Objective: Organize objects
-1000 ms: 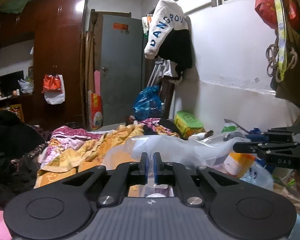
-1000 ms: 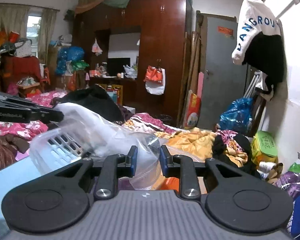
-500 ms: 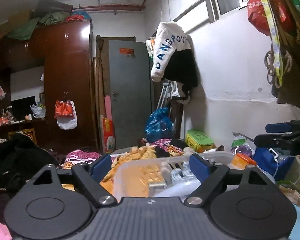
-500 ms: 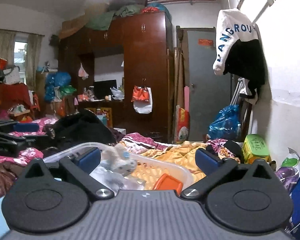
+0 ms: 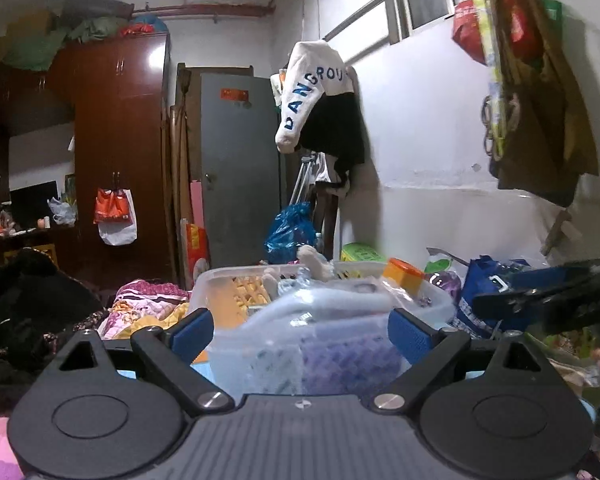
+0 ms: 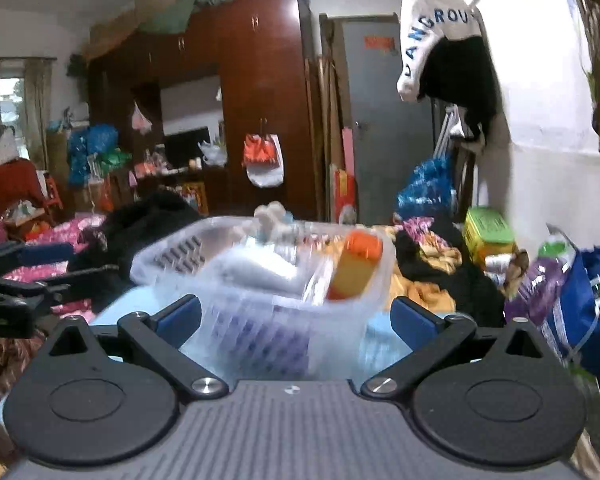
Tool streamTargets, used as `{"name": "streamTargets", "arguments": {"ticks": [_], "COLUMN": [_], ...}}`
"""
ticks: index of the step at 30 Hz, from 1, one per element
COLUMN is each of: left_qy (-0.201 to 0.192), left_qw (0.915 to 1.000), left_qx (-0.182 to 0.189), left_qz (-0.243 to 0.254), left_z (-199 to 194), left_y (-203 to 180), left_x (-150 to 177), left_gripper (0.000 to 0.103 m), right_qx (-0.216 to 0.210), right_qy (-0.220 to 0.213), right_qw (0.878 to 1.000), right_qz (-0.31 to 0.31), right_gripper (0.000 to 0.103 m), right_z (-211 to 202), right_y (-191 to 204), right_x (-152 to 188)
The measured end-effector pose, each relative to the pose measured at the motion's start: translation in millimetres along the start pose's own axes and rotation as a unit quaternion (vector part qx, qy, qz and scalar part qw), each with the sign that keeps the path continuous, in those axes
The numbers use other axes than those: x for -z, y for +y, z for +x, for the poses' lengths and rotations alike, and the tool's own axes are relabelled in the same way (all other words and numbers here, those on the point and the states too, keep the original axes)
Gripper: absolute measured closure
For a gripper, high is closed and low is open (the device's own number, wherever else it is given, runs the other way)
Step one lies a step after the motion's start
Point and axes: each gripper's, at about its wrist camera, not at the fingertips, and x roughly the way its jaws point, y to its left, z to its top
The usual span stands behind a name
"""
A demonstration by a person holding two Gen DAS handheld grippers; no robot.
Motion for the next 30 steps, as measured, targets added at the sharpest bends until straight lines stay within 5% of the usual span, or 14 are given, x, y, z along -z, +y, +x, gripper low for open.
{"name": "streamTargets", "arguments": {"ticks": [11, 30], "left_qy": [-0.010, 0.028], "left_qw": [0.9997, 0.9989], "left_qx": [-0.015, -0.034], "left_qz": [-0.013, -0.017], "left_z": [-49.0, -30.6], "left_y": [-17.7, -36.8], "left_x": [11.2, 33.5], "left_gripper": [0.006, 0.004], "right_qx": [0.002, -0.004], "right_qy": [-0.006, 0.008], "right_qw": [1.000, 0.999], "right_qz": [-0.004, 0.036], "right_gripper": [0.000, 0.000], "right_z": [-19.7, -24.5], "right_y": [1.7, -1.5], "right_x": [16.0, 46.0]}}
